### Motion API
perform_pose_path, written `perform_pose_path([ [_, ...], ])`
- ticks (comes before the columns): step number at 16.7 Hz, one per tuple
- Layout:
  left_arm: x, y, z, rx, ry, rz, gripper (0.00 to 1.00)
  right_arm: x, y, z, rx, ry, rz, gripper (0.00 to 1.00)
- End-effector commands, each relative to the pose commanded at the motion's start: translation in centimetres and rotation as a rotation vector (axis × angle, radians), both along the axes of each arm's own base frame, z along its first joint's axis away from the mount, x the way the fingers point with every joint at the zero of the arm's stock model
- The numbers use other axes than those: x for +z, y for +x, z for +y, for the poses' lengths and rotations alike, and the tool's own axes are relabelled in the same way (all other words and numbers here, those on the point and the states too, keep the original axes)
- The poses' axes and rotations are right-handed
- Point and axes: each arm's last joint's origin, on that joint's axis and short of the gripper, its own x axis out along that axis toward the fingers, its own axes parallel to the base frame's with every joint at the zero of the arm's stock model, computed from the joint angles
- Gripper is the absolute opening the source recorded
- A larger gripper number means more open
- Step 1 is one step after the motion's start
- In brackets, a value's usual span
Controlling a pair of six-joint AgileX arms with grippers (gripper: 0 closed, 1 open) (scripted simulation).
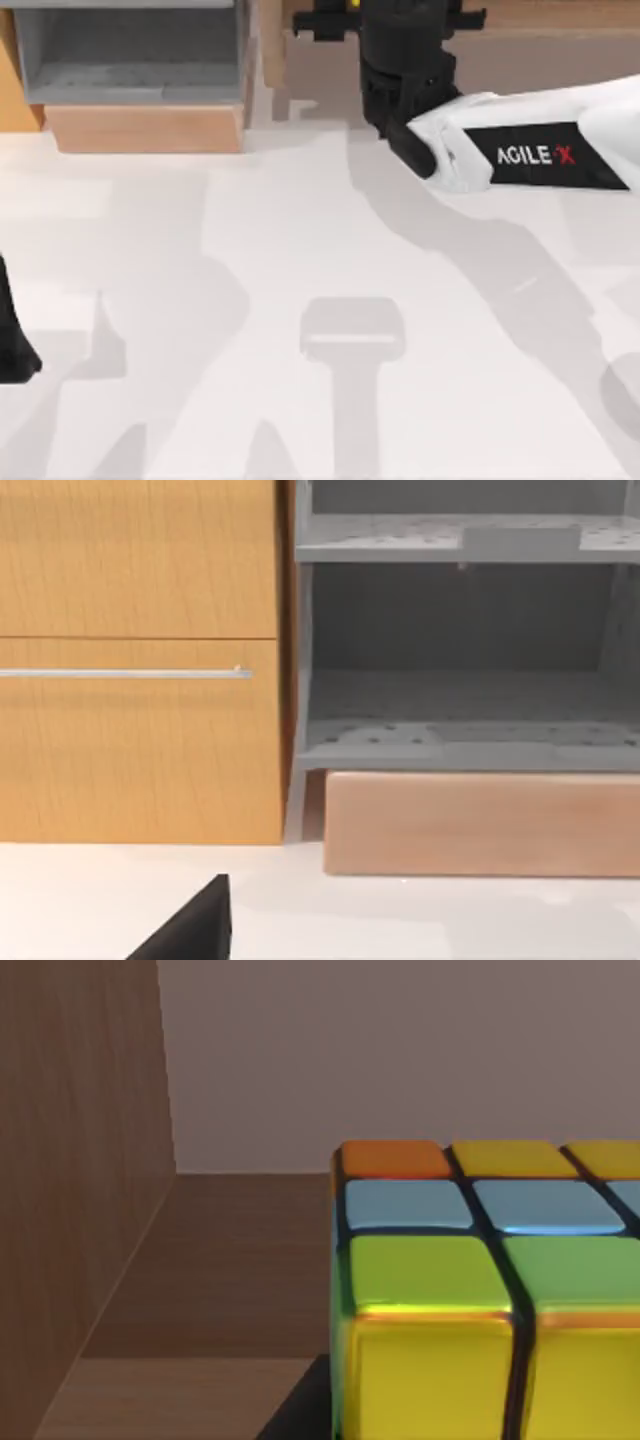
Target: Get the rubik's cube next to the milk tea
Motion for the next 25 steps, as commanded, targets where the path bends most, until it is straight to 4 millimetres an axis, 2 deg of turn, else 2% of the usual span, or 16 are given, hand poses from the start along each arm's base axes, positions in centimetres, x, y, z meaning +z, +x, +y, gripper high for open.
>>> perform_pose_path([
  [7,0.0,0.0,0.0,0.0,0.0,0.0,1.0,6.9,-1.3,-4.6,0.066,-0.008,0.082,0.0],
  [11,0.0,0.0,0.0,0.0,0.0,0.0,1.0,10.7,-3.7,-7.6,0.149,-0.01,0.193,0.0],
  [13,0.0,0.0,0.0,0.0,0.0,0.0,1.0,11.6,-5.2,-9.3,0.185,-0.011,0.286,0.0],
  [16,0.0,0.0,0.0,0.0,0.0,0.0,1.0,11.0,-7.5,-11.8,0.209,-0.013,0.492,0.0],
  [21,0.0,0.0,0.0,0.0,0.0,0.0,1.0,6.3,-11.7,-15.9,0.151,-0.009,0.967,0.0],
  [25,0.0,0.0,0.0,0.0,0.0,0.0,1.0,3.0,-15.3,-18.4,0.066,-0.002,1.328,0.0],
])
